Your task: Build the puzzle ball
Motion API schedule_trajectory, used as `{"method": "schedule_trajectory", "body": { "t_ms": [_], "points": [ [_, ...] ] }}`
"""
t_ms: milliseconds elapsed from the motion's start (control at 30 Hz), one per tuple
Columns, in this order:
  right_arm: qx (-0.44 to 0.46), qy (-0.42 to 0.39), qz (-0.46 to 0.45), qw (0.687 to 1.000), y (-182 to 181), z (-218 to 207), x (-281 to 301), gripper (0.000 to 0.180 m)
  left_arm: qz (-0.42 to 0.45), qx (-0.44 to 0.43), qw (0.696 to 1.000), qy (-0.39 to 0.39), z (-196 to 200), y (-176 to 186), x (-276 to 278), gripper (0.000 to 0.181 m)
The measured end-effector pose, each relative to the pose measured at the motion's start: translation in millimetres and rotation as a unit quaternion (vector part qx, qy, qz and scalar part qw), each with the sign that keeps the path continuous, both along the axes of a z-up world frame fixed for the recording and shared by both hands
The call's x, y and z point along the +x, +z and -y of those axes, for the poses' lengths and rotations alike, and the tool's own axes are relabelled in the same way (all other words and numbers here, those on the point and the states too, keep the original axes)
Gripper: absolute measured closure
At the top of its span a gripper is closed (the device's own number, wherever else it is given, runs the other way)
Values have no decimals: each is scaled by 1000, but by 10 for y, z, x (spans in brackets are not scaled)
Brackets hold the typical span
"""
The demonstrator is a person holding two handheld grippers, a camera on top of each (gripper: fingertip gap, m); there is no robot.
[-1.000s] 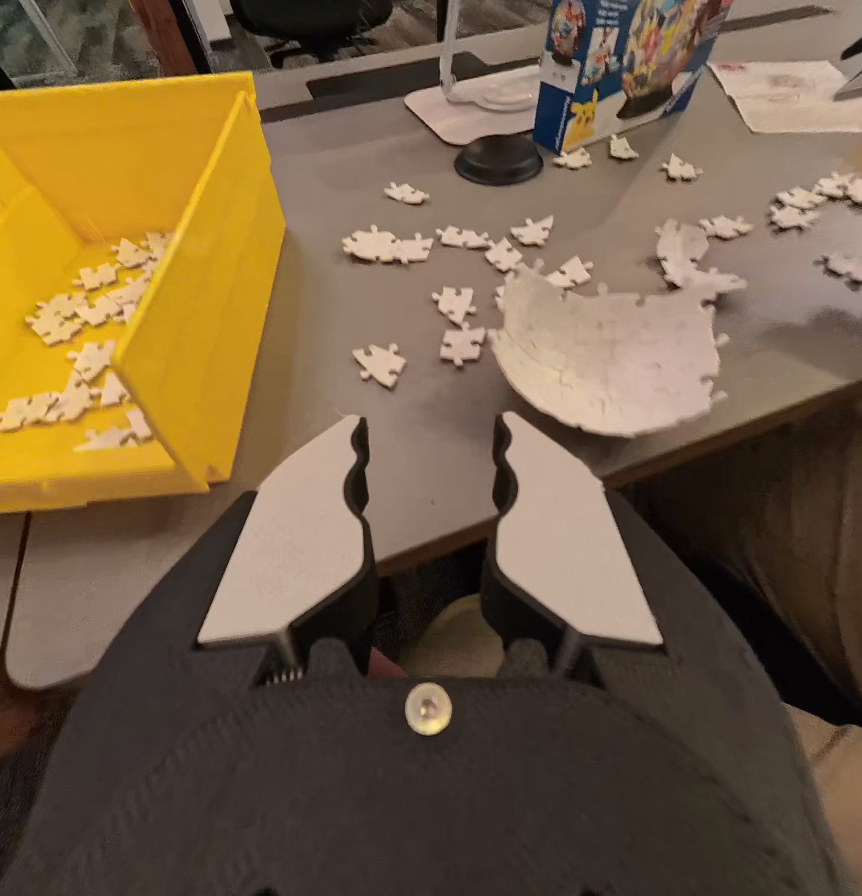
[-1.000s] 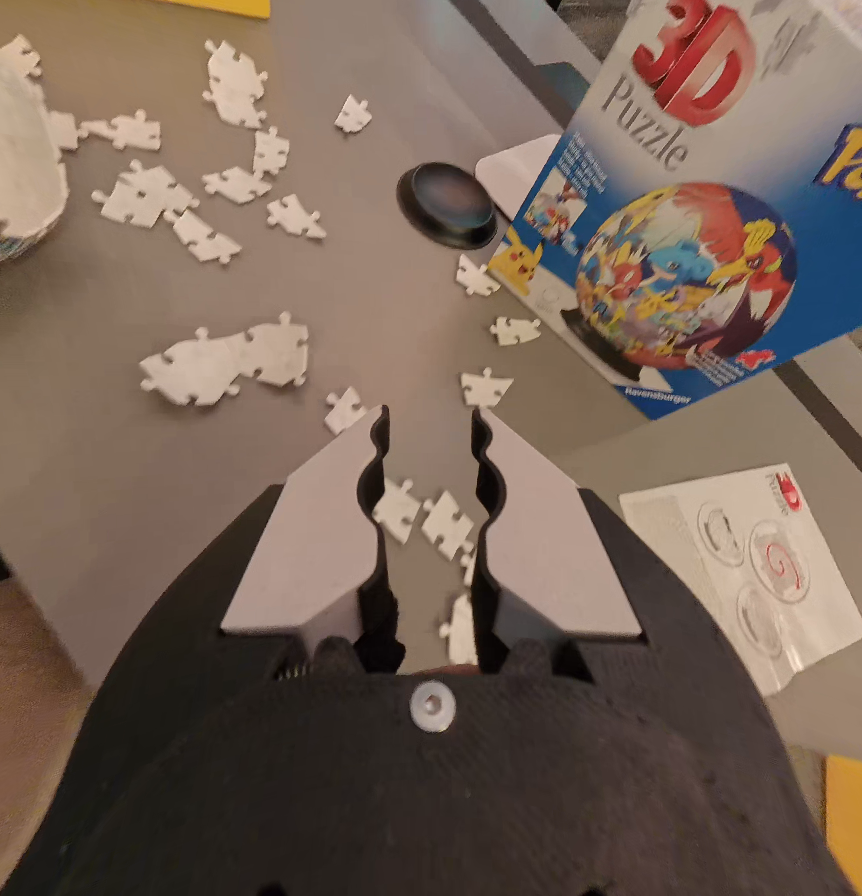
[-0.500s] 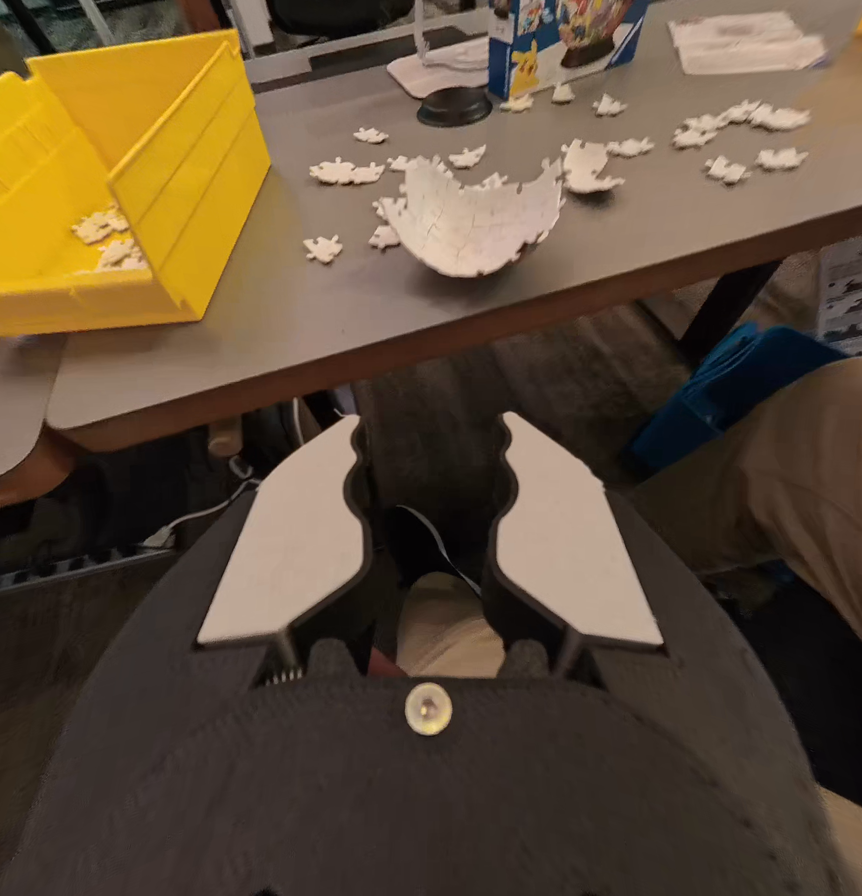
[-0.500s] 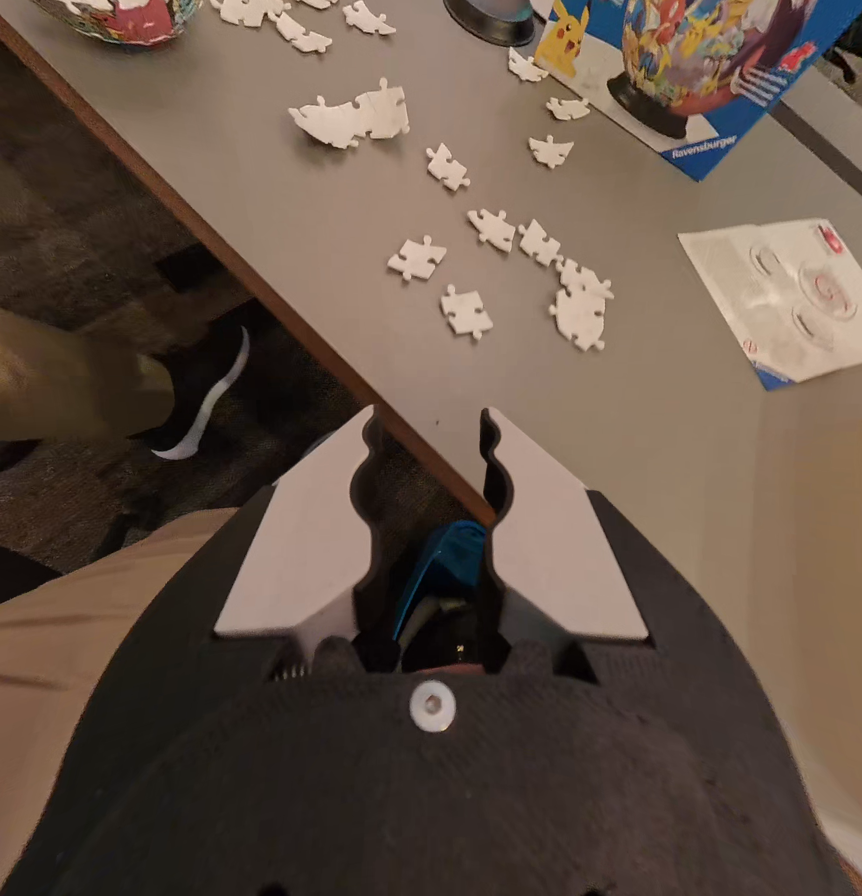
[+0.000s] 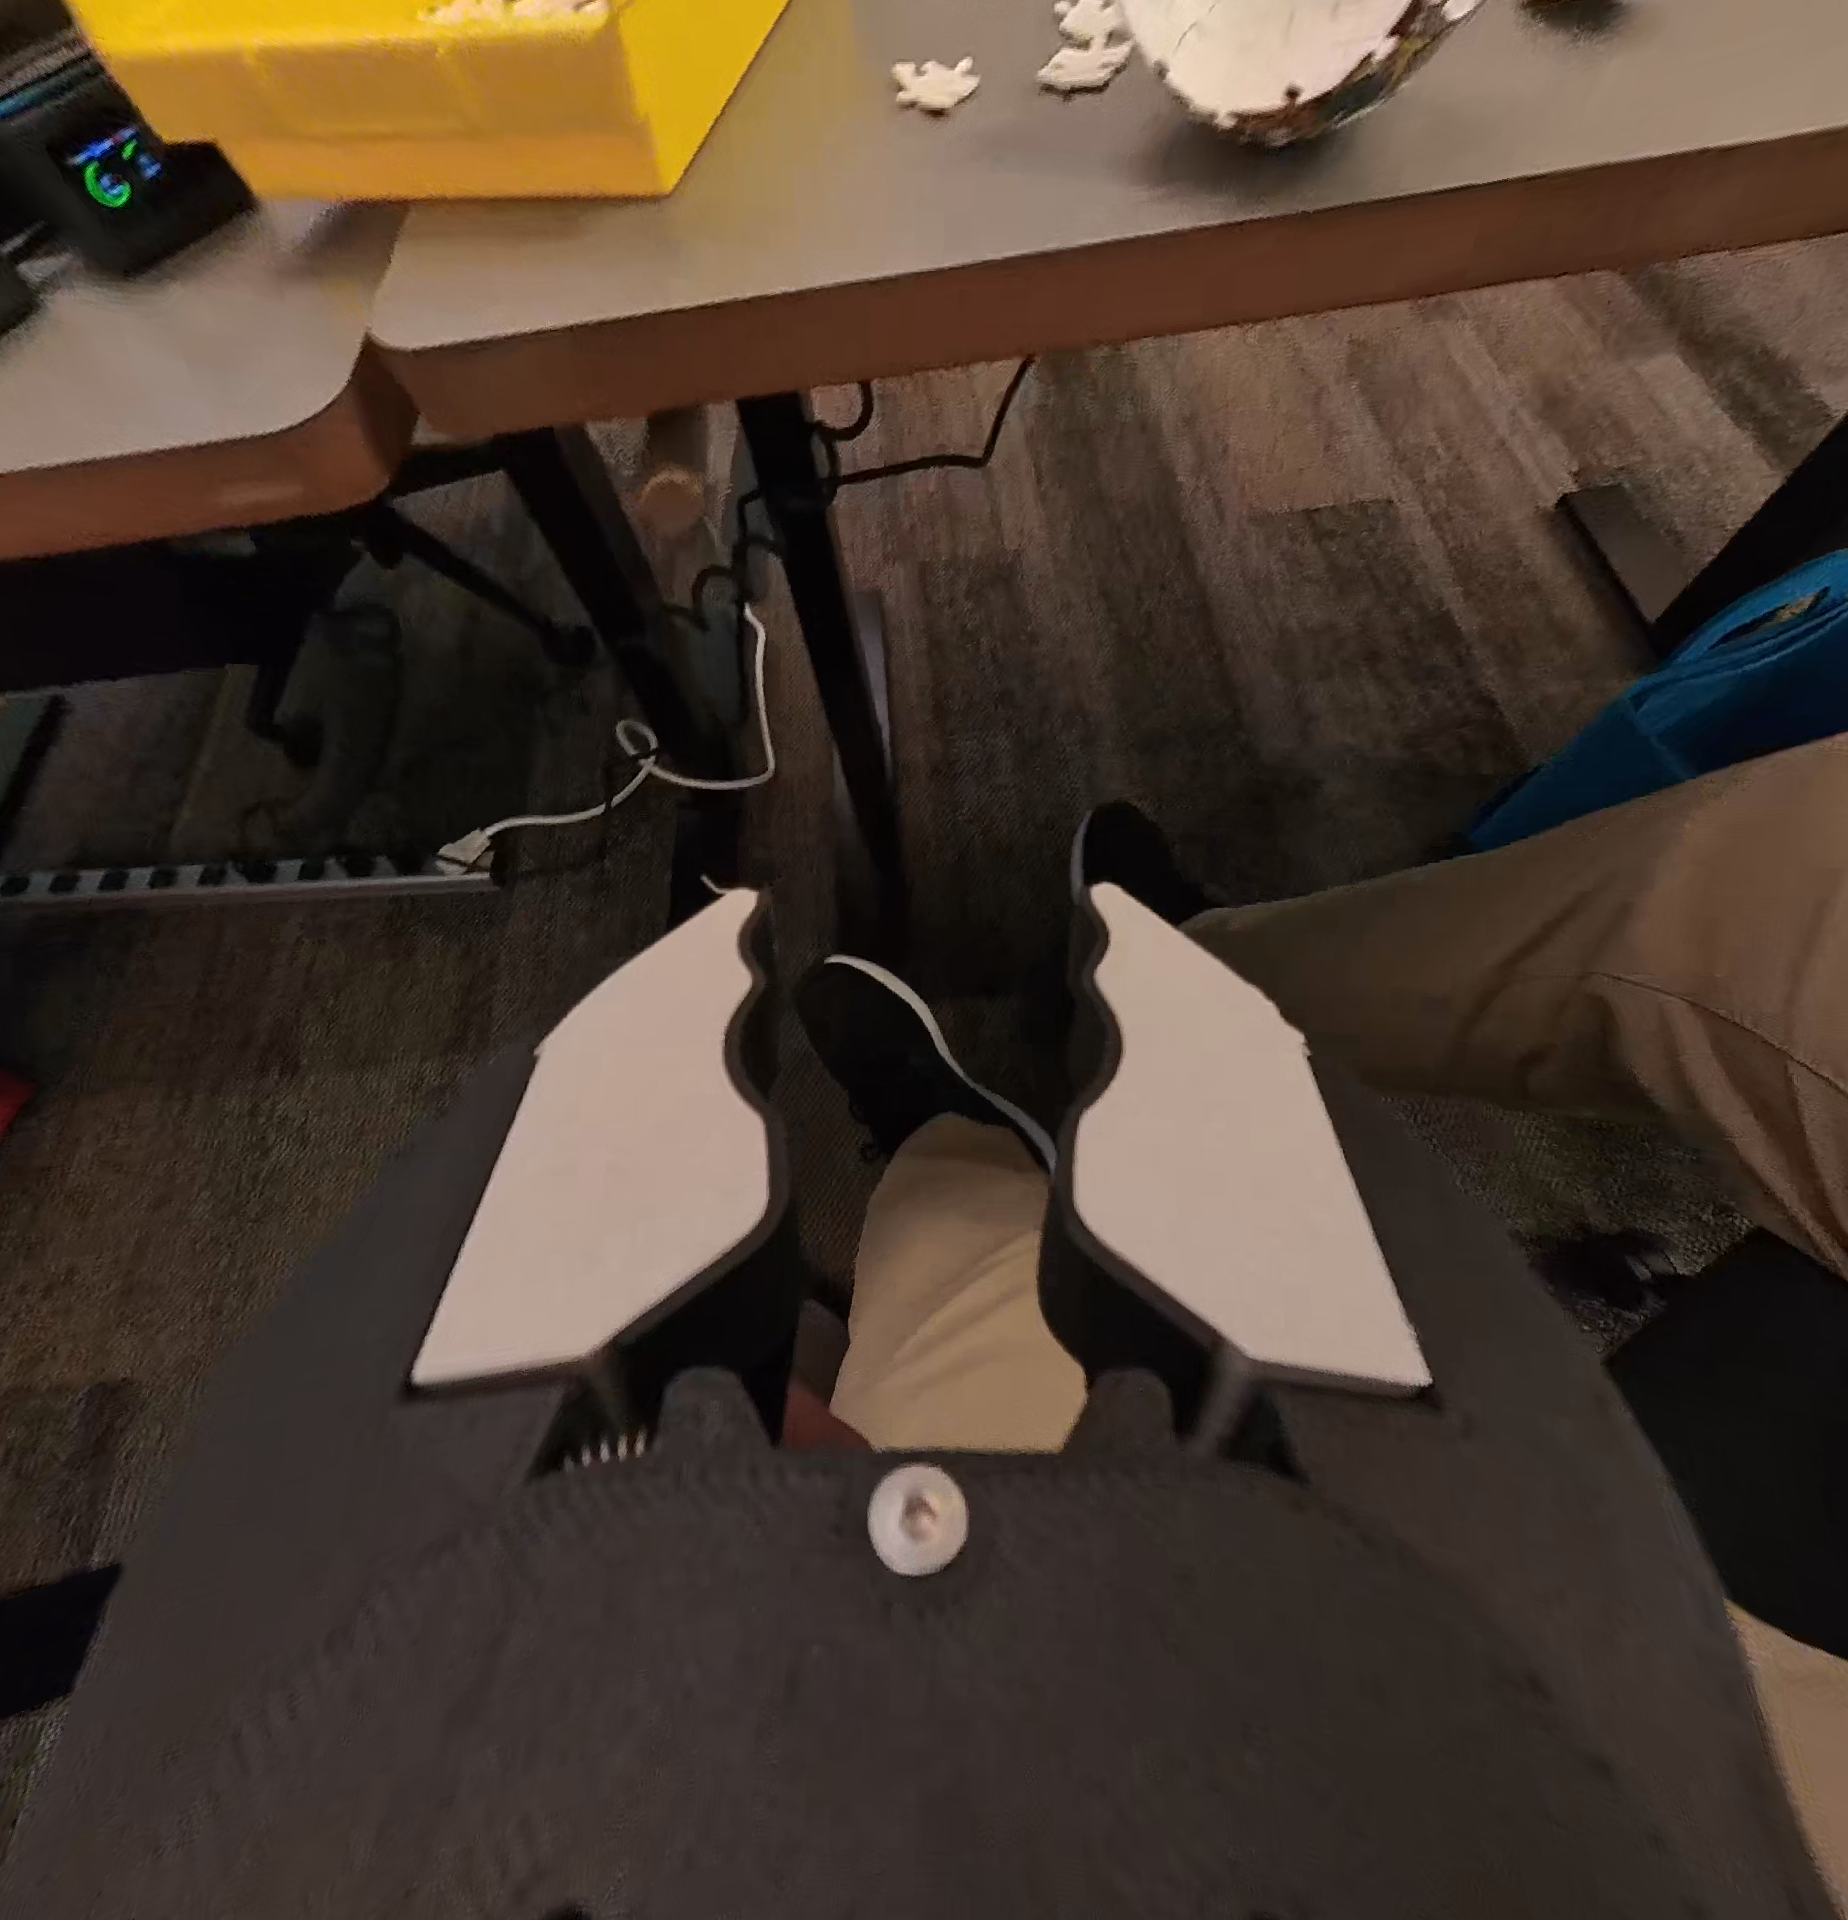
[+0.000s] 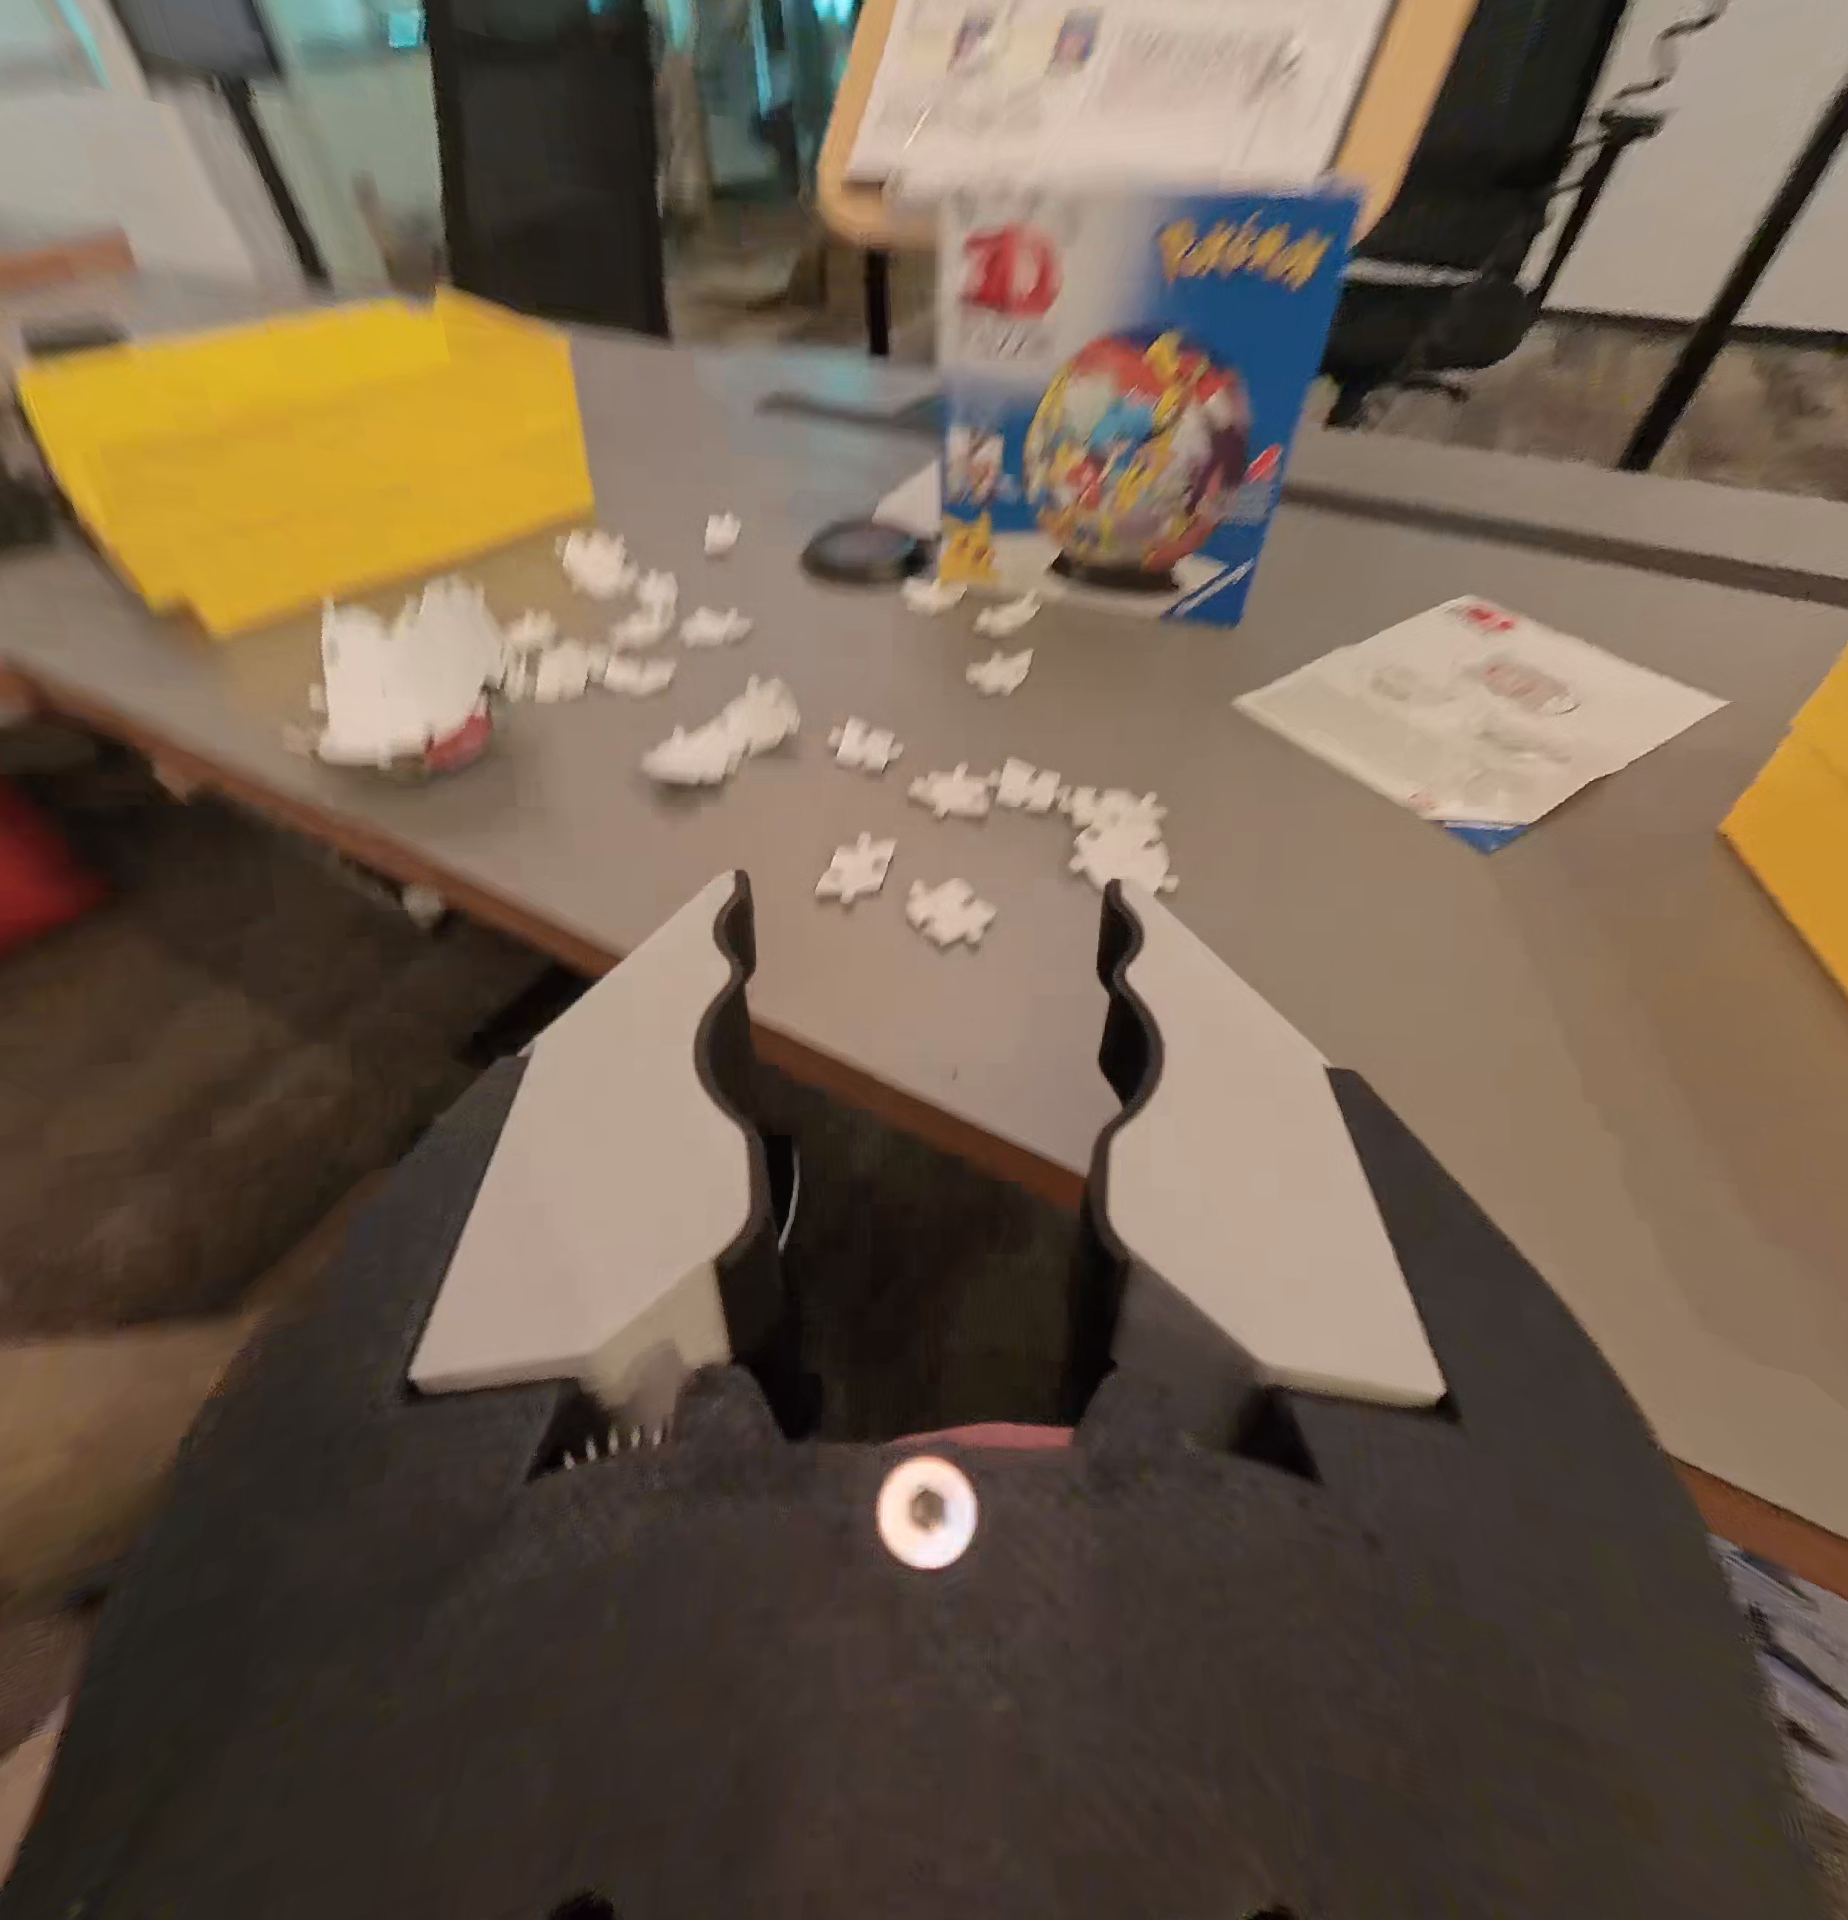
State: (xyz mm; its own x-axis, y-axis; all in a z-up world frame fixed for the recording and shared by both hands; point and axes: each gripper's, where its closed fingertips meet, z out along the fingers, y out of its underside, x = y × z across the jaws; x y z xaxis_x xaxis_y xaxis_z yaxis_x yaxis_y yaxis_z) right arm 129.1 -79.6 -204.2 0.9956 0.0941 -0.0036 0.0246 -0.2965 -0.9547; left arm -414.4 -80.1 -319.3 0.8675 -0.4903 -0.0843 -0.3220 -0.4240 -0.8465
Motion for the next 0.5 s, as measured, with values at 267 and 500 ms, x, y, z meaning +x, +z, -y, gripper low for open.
{"method": "schedule_trajectory", "body": {
  "t_ms": [267, 500],
  "points": [
    [106, -55, -140, 983, 433, -225, 401, 118, -27, -26, 997, 71, 426, -301, -694, 125],
    [92, -12, -126, 988, 370, -340, 39, 118, -12, -26, 993, 112, 464, -307, -953, 123]
  ]
}}
